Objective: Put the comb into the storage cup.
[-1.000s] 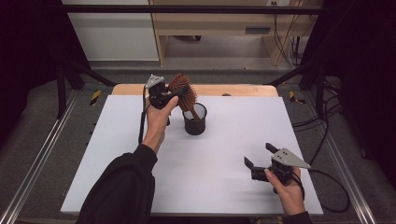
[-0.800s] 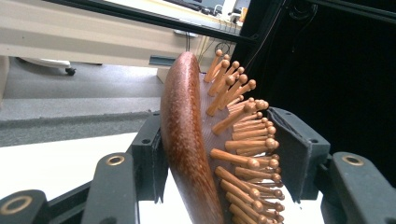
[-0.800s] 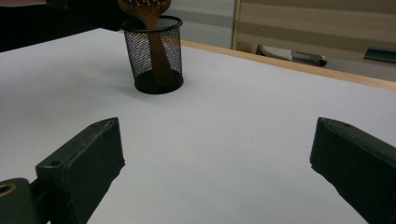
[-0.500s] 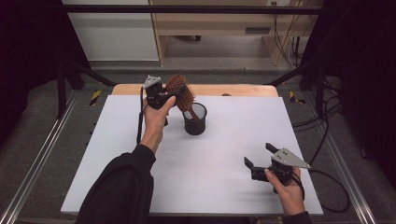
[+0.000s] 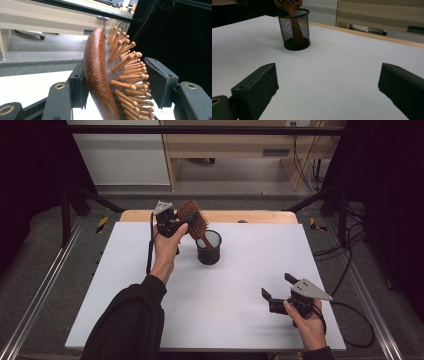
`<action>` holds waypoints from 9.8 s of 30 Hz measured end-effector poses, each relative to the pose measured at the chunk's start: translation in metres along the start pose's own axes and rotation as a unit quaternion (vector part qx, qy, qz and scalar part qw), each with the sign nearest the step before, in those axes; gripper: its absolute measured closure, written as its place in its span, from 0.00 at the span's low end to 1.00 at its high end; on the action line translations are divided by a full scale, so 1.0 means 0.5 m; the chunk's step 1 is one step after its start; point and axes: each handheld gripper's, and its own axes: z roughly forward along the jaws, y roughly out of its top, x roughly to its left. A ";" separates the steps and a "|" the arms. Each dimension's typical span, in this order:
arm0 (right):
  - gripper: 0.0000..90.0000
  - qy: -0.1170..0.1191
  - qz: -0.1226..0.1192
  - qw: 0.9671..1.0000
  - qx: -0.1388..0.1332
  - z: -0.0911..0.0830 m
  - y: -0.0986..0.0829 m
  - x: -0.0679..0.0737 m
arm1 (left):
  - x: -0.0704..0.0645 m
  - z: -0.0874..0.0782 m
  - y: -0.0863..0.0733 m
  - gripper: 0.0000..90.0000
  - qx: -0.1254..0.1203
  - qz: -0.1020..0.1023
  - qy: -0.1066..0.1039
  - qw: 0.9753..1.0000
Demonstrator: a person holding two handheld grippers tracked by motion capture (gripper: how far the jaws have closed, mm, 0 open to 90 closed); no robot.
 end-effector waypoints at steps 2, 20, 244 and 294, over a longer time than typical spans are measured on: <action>0.03 0.000 -0.001 1.000 0.001 0.000 0.000 0.000 | 0.000 0.001 0.000 0.45 -0.001 0.000 0.000 1.000; 0.03 0.001 0.000 1.000 0.001 0.001 -0.001 0.000 | 0.006 0.001 -0.001 0.45 0.000 0.001 -0.001 1.000; 0.03 0.011 -0.006 1.000 0.006 0.004 0.000 0.008 | -0.026 -0.159 0.036 0.02 -0.079 0.072 0.037 0.994; 0.03 0.023 -0.005 1.000 0.004 0.005 0.002 0.012 | 0.056 -0.404 0.040 0.02 -0.096 0.092 0.070 0.989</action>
